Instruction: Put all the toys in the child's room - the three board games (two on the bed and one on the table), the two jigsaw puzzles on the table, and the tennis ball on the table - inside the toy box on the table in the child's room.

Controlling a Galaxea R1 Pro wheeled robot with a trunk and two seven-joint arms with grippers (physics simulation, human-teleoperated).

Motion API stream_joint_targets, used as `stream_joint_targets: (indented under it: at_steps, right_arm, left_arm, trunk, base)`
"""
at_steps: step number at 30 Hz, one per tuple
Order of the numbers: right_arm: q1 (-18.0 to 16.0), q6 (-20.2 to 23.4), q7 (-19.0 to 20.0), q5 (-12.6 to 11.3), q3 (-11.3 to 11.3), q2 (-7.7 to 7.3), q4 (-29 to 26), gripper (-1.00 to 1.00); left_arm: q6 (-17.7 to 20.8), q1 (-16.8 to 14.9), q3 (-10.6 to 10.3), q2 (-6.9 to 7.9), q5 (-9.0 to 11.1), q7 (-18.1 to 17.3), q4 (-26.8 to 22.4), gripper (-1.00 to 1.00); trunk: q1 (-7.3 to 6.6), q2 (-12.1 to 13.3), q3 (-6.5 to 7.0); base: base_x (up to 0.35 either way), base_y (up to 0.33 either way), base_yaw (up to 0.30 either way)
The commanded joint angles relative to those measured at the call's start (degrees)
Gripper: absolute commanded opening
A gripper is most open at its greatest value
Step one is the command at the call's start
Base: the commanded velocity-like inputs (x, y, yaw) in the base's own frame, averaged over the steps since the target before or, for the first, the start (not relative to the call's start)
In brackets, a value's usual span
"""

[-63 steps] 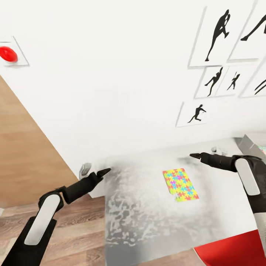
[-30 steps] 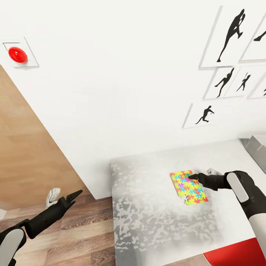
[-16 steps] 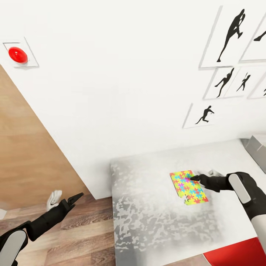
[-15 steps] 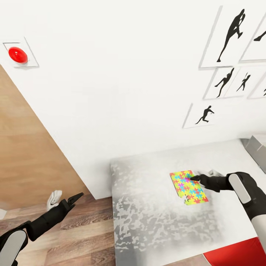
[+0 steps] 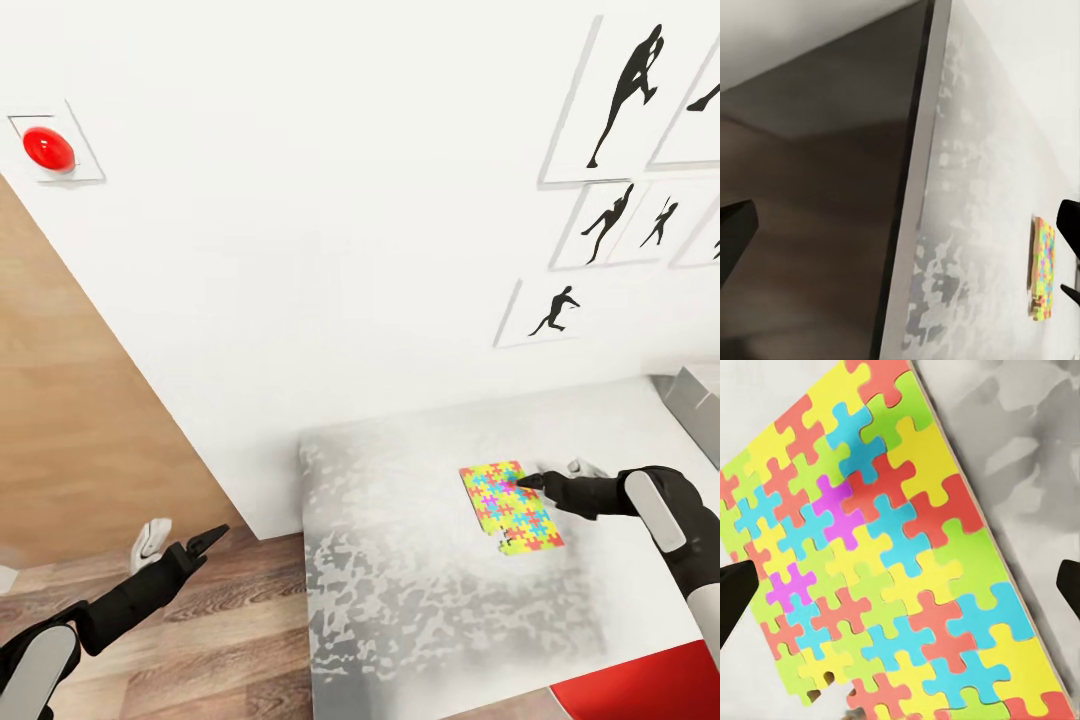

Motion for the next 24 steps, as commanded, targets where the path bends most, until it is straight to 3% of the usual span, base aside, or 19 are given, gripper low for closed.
stream_joint_targets:
  at_steps: [1,12,24]
  right_arm:
    - [0.0,0.3,1.0,0.6,-0.1,0.0,0.0,1.0]
    - [0.0,0.3,2.3,0.5,0.5,0.08,0.0,1.0]
    - [0.1,0.3,2.6,0.5,0.8,0.41,0.0,1.0]
  left_arm:
    - [0.3,0.0,0.1,-0.03,-0.1,-0.2,0.0,1.0]
    - [0.3,-0.1,0.1,-0.09,-0.1,-0.2,0.2,1.0]
    - [0.3,-0.1,0.1,-0.11,-0.1,-0.2,0.2,1.0]
  trunk:
    - [0.03,-0.1,-0.09]
    - [0.03,-0.1,-0.09]
    - [0.03,-0.1,-0.09]
  base:
    - [0.0,0.0,0.0]
    - [0.0,0.0,0.026]
    - [0.0,0.0,0.197]
